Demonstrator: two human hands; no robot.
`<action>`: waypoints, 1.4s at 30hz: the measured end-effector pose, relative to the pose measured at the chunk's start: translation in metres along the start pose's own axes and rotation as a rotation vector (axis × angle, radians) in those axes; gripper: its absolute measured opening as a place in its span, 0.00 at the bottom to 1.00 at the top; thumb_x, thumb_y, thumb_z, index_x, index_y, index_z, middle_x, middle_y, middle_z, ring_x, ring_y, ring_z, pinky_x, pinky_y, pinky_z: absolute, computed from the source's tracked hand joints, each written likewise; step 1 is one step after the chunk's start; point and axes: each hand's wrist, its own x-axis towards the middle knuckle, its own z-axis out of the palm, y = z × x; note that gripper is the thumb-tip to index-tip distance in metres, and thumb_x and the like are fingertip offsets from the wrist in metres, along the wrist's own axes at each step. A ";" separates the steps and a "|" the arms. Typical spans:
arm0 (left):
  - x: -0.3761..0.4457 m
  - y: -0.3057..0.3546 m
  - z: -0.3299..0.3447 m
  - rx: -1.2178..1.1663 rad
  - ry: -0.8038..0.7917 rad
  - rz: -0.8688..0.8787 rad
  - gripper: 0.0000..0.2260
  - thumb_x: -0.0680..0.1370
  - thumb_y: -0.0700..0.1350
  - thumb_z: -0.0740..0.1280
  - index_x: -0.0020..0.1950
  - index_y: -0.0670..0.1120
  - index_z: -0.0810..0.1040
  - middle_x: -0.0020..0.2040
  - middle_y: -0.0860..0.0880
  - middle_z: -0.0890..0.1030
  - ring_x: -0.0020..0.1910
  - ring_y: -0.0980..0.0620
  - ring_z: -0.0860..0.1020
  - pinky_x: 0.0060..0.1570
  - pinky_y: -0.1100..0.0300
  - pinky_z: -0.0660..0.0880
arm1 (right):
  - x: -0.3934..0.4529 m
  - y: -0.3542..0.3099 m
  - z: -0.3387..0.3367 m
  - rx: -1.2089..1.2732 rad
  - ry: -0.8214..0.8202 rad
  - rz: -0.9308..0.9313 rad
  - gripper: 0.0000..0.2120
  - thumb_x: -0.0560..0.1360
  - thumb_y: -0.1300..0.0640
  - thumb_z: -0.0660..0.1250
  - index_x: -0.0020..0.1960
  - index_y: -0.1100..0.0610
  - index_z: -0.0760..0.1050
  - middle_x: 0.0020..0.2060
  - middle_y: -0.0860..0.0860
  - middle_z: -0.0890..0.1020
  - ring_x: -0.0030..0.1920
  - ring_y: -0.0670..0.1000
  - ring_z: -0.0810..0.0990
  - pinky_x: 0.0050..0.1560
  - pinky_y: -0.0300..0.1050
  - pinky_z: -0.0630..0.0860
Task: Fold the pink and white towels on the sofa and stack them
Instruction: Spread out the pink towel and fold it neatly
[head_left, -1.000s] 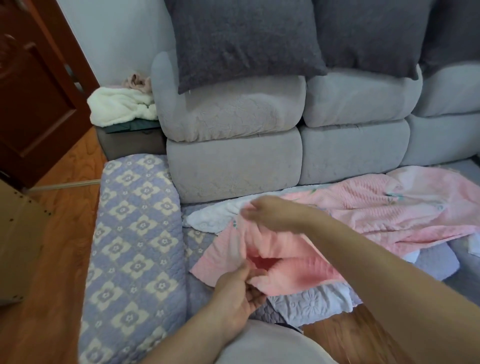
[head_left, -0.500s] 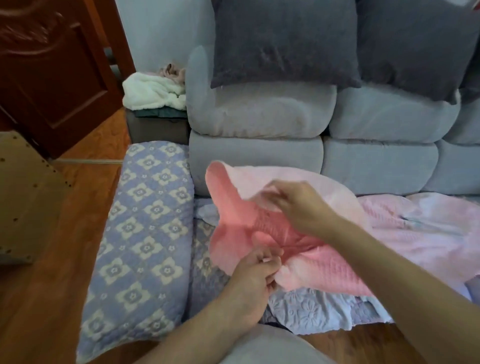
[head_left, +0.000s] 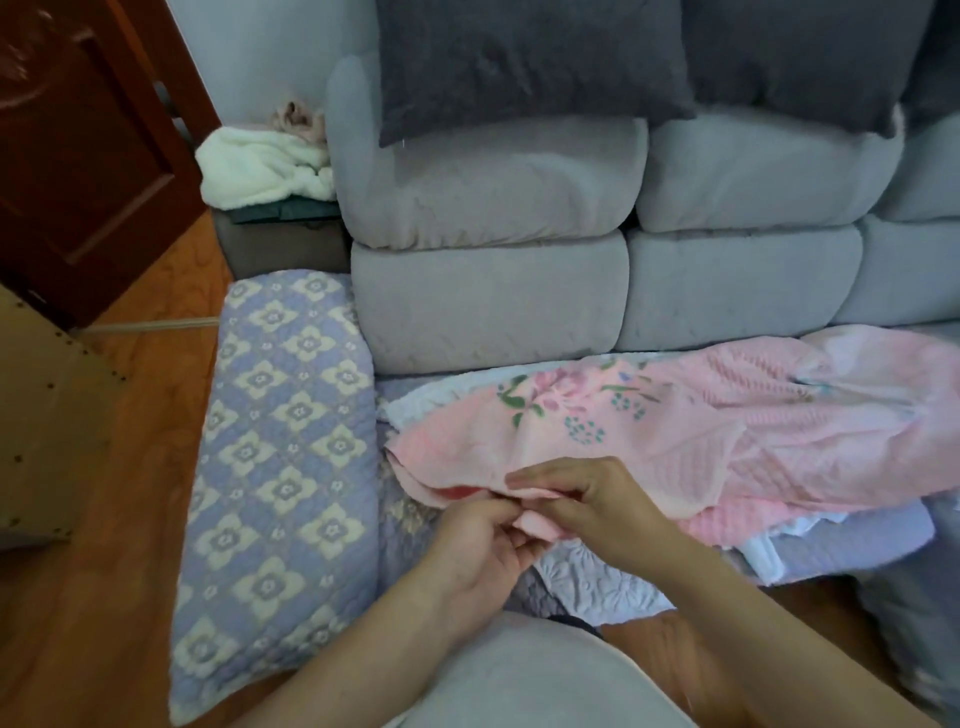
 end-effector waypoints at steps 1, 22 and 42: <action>0.000 0.000 0.000 -0.016 0.000 -0.009 0.15 0.73 0.26 0.57 0.51 0.34 0.80 0.47 0.35 0.83 0.46 0.41 0.83 0.47 0.52 0.82 | -0.003 0.002 0.001 -0.019 -0.005 -0.015 0.15 0.75 0.66 0.70 0.57 0.52 0.85 0.55 0.41 0.85 0.57 0.39 0.82 0.62 0.41 0.77; 0.037 0.028 -0.031 0.581 -0.192 0.119 0.19 0.75 0.34 0.58 0.60 0.48 0.80 0.58 0.42 0.80 0.53 0.47 0.81 0.56 0.50 0.78 | -0.002 -0.007 0.000 -0.135 0.362 -0.046 0.15 0.80 0.62 0.66 0.48 0.40 0.81 0.43 0.36 0.85 0.43 0.38 0.82 0.45 0.36 0.76; 0.166 0.244 0.062 1.701 0.274 0.916 0.08 0.74 0.43 0.68 0.47 0.48 0.87 0.44 0.44 0.86 0.43 0.43 0.84 0.39 0.55 0.77 | 0.057 -0.125 -0.232 -0.082 1.197 -0.155 0.18 0.83 0.50 0.60 0.36 0.53 0.72 0.26 0.41 0.68 0.30 0.41 0.64 0.33 0.39 0.64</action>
